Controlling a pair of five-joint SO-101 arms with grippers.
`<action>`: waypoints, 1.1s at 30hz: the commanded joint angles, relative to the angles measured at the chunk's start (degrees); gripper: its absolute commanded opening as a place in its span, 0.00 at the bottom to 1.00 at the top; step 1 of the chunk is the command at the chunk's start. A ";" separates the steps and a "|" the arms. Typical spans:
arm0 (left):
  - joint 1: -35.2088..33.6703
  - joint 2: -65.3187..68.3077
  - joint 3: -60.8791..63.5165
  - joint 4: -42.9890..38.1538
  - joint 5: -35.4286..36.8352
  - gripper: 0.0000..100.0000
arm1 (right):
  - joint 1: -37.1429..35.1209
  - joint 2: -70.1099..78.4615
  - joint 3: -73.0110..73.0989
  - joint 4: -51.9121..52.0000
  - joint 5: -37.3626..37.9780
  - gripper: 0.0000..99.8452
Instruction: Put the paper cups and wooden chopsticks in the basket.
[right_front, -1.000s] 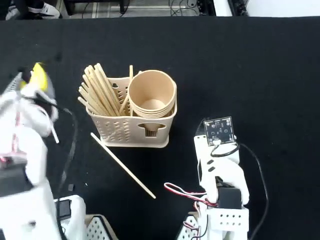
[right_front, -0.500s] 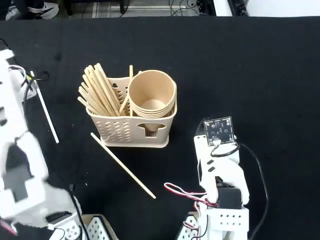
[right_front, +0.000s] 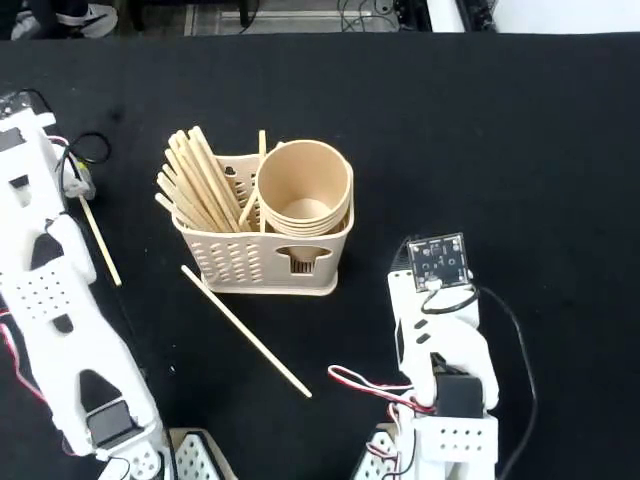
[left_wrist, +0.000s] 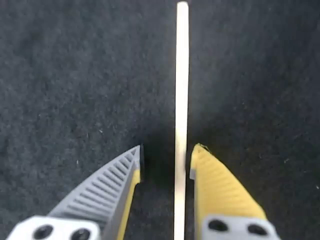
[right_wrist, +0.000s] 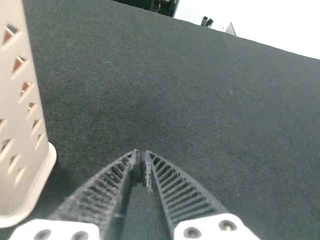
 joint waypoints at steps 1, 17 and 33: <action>-1.45 10.11 -19.56 9.14 -0.26 0.16 | -0.70 -4.09 -0.22 0.26 0.44 0.01; -0.92 7.47 -38.90 22.59 -0.18 0.03 | -0.70 -4.09 -0.22 0.26 0.44 0.01; 9.19 -62.77 22.37 18.11 3.87 0.03 | -0.70 -4.09 -0.22 0.26 0.44 0.01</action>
